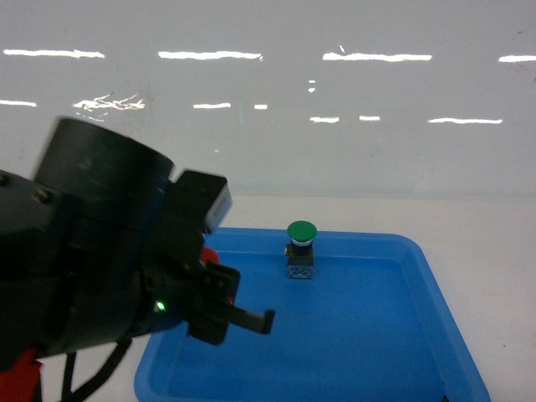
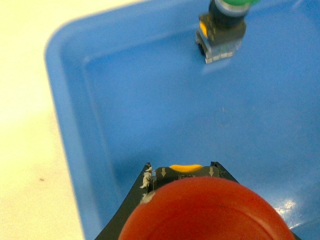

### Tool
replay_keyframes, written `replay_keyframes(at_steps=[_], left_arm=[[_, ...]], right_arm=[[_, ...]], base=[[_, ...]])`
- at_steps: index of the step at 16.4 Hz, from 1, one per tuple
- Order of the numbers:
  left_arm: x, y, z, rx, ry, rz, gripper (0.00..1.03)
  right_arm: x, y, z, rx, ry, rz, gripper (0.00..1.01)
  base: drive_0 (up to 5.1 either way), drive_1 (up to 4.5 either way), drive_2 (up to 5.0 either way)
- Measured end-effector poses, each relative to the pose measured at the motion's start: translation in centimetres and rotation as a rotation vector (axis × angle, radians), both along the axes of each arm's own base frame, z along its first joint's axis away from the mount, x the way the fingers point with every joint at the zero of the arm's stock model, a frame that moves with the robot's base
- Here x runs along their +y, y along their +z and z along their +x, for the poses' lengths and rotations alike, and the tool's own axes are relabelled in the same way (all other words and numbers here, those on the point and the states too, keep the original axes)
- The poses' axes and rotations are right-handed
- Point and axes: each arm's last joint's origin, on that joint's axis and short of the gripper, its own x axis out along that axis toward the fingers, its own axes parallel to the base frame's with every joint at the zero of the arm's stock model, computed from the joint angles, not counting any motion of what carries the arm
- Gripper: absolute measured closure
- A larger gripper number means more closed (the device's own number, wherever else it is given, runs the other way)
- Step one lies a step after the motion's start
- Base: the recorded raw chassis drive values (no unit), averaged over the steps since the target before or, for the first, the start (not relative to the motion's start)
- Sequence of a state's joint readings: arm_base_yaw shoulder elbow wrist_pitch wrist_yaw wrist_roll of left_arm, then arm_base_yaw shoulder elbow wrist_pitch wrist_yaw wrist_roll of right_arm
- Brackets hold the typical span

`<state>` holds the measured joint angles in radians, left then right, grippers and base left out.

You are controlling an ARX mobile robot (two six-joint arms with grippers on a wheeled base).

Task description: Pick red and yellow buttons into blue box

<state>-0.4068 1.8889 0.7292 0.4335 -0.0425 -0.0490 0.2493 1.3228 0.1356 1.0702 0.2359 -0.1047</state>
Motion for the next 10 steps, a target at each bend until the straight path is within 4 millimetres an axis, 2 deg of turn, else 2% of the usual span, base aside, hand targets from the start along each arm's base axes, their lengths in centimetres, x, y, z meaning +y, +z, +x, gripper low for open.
replay_keyframes(at_steps=[3,5,6,7,8,10], left_arm=[[1.7,2.9,-0.1,-0.102,0.008,-0.023,0.77],[4.2,6.4,-0.5,-0.265,0.021,-0.023,0.77],[7.6,8.4,-2.2,-0.434,0.053,0.041,0.77],[9.2,8.6,-4.3,-0.447,0.065,0.094,0.77],[9.4,8.7,-5.5,-0.469,0.067,0.102,0.77],[9.8,9.0,-6.7,-0.512,0.121,0.097,0.77]], right_arm=[[0.0,0.0,0.0,0.0,0.0,0.0,0.75],[0.0,0.0,0.0,0.0,0.0,0.0,0.75],[0.0,0.0,0.0,0.0,0.0,0.0,0.75],[0.0,0.0,0.0,0.0,0.0,0.0,0.75],[0.0,0.0,0.0,0.0,0.0,0.0,0.75],[0.0,0.0,0.0,0.0,0.0,0.0,0.75]], base=[[0.0,0.0,0.0],[0.0,0.0,0.0],[0.0,0.0,0.0],[0.0,0.0,0.0],[0.0,0.0,0.0],[0.0,0.0,0.0]])
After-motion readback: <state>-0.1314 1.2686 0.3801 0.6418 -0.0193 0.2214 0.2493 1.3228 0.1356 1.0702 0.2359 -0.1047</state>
